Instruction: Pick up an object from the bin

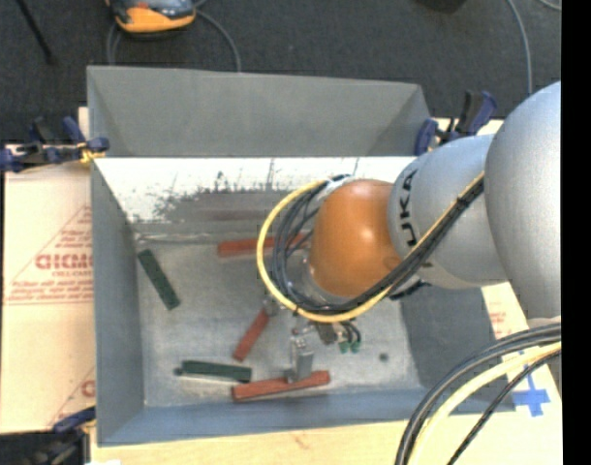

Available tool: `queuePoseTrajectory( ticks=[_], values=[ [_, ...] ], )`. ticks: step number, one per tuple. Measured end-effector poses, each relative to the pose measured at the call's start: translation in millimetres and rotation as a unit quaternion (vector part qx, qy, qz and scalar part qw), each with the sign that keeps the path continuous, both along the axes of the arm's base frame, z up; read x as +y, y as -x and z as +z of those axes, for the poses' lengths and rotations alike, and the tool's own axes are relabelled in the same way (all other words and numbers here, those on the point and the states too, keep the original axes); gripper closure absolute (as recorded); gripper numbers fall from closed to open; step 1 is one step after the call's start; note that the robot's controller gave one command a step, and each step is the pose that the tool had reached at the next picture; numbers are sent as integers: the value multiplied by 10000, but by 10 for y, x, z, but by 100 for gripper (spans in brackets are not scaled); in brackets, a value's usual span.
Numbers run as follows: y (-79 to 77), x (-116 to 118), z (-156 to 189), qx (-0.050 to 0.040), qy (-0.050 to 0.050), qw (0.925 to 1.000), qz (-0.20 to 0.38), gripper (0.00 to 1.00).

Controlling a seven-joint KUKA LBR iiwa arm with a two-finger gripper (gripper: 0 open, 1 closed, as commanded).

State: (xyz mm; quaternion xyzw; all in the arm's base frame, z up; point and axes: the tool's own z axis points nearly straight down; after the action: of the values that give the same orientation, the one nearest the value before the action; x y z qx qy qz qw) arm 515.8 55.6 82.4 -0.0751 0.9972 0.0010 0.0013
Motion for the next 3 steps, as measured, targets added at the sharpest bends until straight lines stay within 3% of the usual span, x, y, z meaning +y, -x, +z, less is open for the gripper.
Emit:
queuePoseTrajectory(
  ticks=[1, 2, 3],
  values=[
    [-1, 0, 0, -1, 0, 10000, -2, 0],
    [-491, 564, -81, -24, 5, 9967, 812, 100],
    [-490, 564, -82, -23, 4, 9967, 808, 100]
  ],
)
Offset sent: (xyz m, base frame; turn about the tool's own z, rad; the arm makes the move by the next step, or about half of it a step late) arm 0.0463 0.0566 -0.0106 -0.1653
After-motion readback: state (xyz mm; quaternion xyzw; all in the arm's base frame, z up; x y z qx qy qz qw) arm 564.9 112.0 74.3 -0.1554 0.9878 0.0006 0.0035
